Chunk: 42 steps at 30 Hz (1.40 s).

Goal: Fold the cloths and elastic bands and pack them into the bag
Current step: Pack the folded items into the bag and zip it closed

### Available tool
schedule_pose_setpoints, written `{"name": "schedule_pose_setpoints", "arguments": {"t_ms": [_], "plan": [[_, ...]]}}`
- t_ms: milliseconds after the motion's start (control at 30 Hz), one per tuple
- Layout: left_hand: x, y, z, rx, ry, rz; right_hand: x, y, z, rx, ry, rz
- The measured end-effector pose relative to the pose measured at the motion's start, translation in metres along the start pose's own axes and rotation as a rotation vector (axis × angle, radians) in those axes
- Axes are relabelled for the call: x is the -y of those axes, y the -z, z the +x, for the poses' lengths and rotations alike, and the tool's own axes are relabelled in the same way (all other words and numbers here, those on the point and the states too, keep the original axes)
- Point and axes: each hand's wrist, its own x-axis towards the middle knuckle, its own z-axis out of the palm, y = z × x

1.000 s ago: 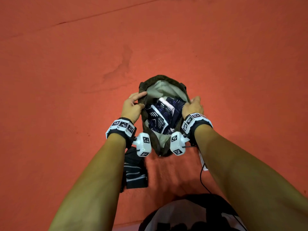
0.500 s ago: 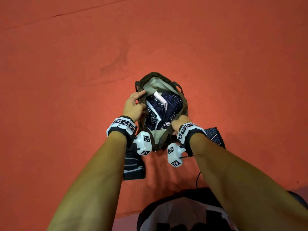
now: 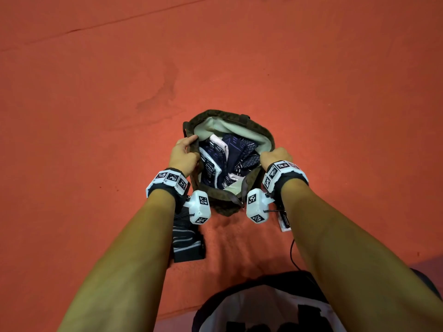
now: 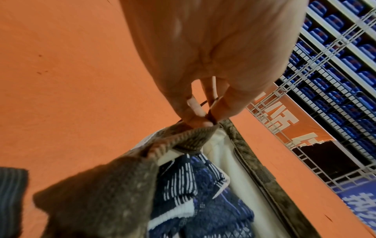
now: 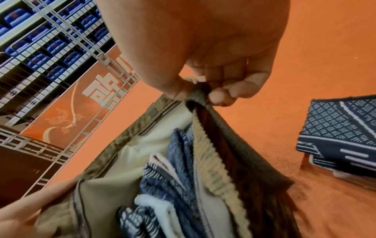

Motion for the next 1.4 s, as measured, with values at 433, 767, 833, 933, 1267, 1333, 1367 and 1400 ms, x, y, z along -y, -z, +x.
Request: {"name": "schedule_pose_setpoints", "arguments": {"t_ms": [433, 767, 833, 933, 1267, 1333, 1367, 1400], "plan": [[0.014, -0.012, -0.004, 0.088, 0.123, -0.009, -0.011, -0.027, 0.005, 0.178, -0.032, -0.134], [0.033, -0.044, -0.015, 0.198, 0.223, 0.018, -0.021, -0.030, 0.011, 0.219, 0.017, -0.153], [0.036, -0.056, -0.019, 0.224, 0.242, 0.017, -0.030, -0.025, 0.012, 0.218, 0.021, -0.158], [0.039, -0.077, -0.025, 0.283, 0.268, -0.040, -0.046, -0.020, 0.017, 0.221, 0.005, -0.182], [0.059, -0.140, -0.041, 0.127, 0.209, -0.053, -0.103, 0.013, 0.040, 0.237, -0.075, -0.243], [0.059, -0.148, -0.044, 0.102, 0.197, -0.069, -0.108, 0.015, 0.043, 0.264, -0.077, -0.240], [0.058, -0.151, -0.046, 0.099, 0.186, -0.070, -0.109, 0.016, 0.044, 0.275, -0.071, -0.242], [0.058, -0.154, -0.047, 0.098, 0.185, -0.069, -0.110, 0.016, 0.046, 0.280, -0.064, -0.244]]}}
